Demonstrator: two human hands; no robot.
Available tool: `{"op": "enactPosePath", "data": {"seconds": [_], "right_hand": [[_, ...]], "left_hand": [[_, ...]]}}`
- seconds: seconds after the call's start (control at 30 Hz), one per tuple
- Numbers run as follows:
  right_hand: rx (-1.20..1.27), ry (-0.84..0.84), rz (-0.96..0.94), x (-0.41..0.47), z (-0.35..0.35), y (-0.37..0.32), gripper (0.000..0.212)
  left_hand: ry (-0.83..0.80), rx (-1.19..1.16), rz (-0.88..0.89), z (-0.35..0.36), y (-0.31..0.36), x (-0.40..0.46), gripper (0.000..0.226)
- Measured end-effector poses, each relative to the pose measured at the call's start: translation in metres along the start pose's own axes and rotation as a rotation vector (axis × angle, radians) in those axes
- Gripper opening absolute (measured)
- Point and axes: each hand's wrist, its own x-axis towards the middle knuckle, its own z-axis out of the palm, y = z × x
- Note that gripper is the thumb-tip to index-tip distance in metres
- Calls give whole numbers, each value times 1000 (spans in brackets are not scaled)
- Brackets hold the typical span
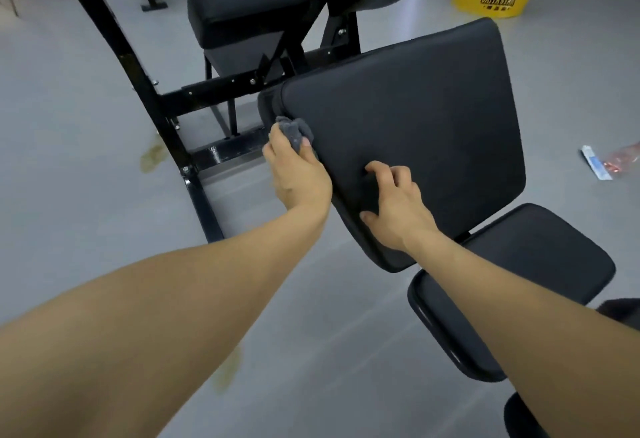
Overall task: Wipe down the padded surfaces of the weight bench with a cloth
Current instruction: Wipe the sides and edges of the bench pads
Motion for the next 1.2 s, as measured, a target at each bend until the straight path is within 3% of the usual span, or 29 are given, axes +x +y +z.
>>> {"op": "enactPosePath", "data": {"seconds": [0.17, 0.47, 0.73, 0.97, 1.1, 1.2], "right_hand": [[-15, 34, -67, 0, 5, 11, 67], [42, 109, -209, 2, 15, 28, 65], [-32, 328, -342, -9, 45, 45, 60], [-71, 350, -324, -25, 50, 69, 53], [-29, 366, -257, -32, 50, 87, 47], [-57, 398, -256, -41, 61, 100, 49]], "left_hand": [[10, 45, 146, -2, -12, 6, 36], [43, 34, 234, 1, -32, -3, 36], [-25, -123, 413, 20, -83, -45, 27], [166, -143, 196, 12, -23, 22, 36], [185, -107, 237, 17, -33, 5, 36], [94, -95, 282, 33, -63, -41, 35]]}}
